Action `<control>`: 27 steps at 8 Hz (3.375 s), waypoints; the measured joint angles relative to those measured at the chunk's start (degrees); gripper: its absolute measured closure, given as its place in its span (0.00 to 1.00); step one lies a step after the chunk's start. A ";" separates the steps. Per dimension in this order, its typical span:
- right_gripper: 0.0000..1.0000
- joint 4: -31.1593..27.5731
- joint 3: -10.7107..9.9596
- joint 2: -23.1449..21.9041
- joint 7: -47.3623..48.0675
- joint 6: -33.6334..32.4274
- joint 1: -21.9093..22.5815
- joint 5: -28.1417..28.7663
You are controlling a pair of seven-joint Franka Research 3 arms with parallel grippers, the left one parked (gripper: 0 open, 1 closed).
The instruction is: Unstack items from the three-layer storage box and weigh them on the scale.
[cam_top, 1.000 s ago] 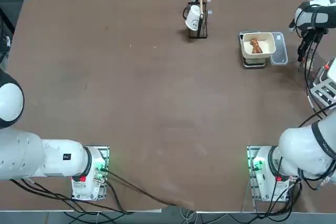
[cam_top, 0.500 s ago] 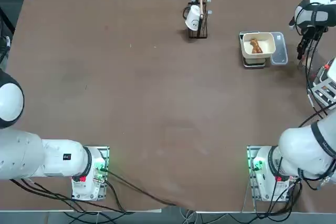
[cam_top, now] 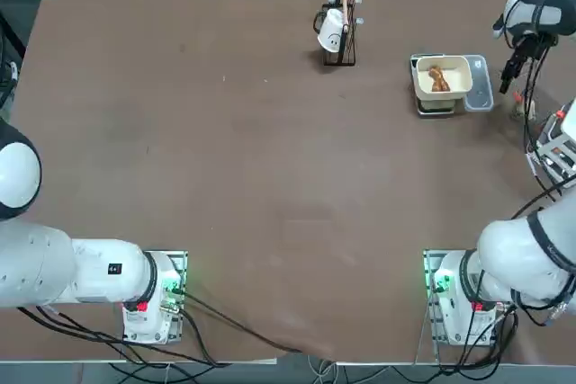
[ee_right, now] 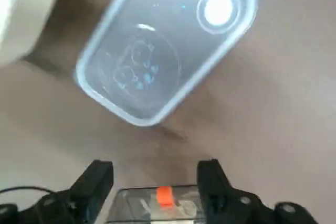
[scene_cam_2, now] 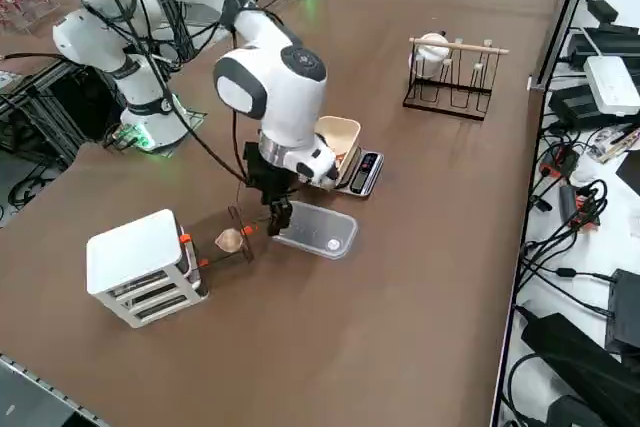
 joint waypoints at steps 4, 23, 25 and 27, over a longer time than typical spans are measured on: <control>0.14 5.23 -0.46 -1.58 -0.29 -9.44 -0.01 1.46; 0.19 -12.83 -1.15 -5.82 -1.20 12.37 -9.19 -2.96; 0.19 -13.04 -1.15 -5.06 -1.18 13.57 -9.22 -2.96; 0.19 -13.70 -1.15 -4.45 -1.07 15.21 -9.40 -2.96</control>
